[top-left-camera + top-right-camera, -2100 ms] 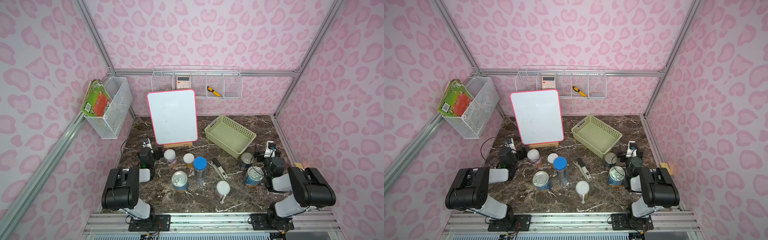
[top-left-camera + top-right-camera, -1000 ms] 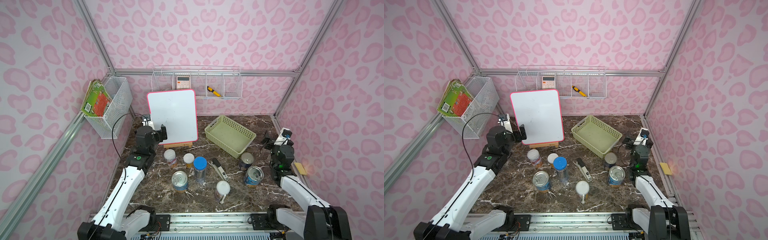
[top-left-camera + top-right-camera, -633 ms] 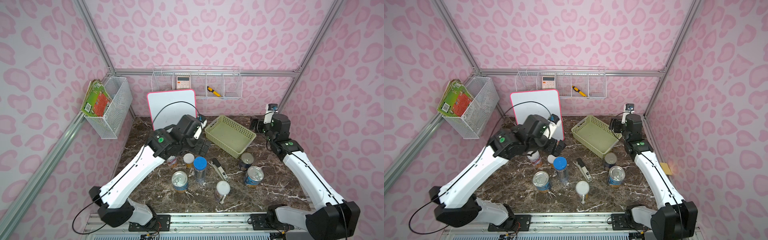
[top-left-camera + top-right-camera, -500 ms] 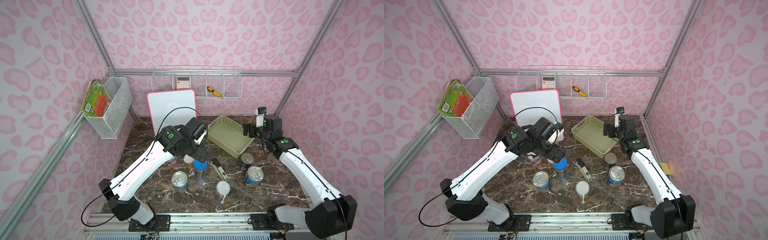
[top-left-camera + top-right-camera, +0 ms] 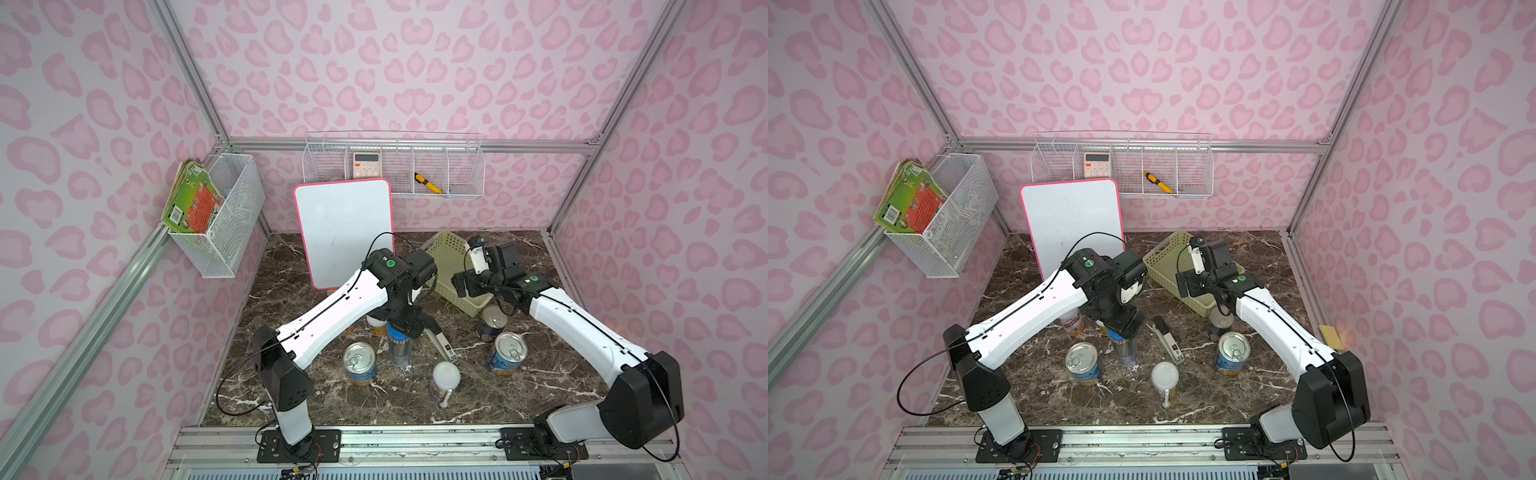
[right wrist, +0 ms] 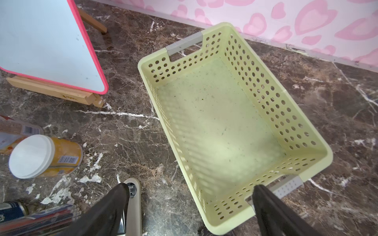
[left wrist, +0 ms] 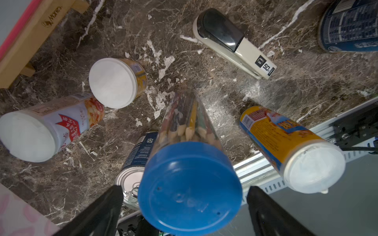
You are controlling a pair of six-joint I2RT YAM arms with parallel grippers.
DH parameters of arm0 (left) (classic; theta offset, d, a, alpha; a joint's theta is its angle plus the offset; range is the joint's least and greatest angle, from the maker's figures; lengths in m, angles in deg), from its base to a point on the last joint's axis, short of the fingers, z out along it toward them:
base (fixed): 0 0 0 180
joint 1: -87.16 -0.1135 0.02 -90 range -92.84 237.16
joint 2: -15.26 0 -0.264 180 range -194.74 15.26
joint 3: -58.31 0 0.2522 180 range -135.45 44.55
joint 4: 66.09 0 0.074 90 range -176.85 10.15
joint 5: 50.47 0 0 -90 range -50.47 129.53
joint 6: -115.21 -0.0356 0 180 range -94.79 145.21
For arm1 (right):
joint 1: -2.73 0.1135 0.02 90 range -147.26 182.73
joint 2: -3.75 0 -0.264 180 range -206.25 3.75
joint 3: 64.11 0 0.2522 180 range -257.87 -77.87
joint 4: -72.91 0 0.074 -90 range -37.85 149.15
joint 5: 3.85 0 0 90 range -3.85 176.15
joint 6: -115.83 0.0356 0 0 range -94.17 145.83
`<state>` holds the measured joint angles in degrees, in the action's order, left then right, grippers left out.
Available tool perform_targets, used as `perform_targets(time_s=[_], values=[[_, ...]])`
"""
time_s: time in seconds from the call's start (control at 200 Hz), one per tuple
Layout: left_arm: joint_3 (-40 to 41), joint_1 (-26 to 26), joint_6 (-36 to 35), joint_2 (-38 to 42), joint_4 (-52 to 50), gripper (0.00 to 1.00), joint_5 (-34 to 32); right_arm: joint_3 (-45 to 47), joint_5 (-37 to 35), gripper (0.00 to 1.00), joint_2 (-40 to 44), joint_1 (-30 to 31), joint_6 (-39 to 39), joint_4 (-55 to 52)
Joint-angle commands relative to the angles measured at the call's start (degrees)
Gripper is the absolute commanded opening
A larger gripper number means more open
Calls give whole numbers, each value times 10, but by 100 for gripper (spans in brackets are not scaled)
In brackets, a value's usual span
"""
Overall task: Put the canned food in the basket
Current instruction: Pick up the distractor from the center of the board.
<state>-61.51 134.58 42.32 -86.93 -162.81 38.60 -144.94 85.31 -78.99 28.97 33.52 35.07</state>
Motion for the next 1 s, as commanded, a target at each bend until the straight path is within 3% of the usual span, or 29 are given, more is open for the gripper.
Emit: perform_targets(time_s=[0.0, 0.05, 0.12, 0.275, 0.365, 0.585, 0.865, 0.995], values=[[18, -2, 12, -9, -3, 91, 11, 4, 11, 100, -12, 9, -10, -15], [35, -4, 12, -7, 4, 84, 19, 7, 27, 100, -18, 13, -13, -17], [56, -9, 14, -7, 8, 66, 29, 7, 54, 99, -29, 26, -22, -26], [76, -17, 16, -6, 11, 39, 32, -2, 94, 95, -66, 75, -29, -59], [70, -22, 15, 1, 13, 29, 25, 6, 108, 92, -90, 94, -26, -67], [31, -33, 1, 1, -4, 17, 10, 12, 119, 88, -147, 109, -23, -52], [29, -37, -7, 2, -1, 12, 10, -13, 90, 66, -238, 119, -23, -55], [-15, -43, -7, 9, -25, 11, -8, -21, 79, 49, -249, 120, -26, -54]])
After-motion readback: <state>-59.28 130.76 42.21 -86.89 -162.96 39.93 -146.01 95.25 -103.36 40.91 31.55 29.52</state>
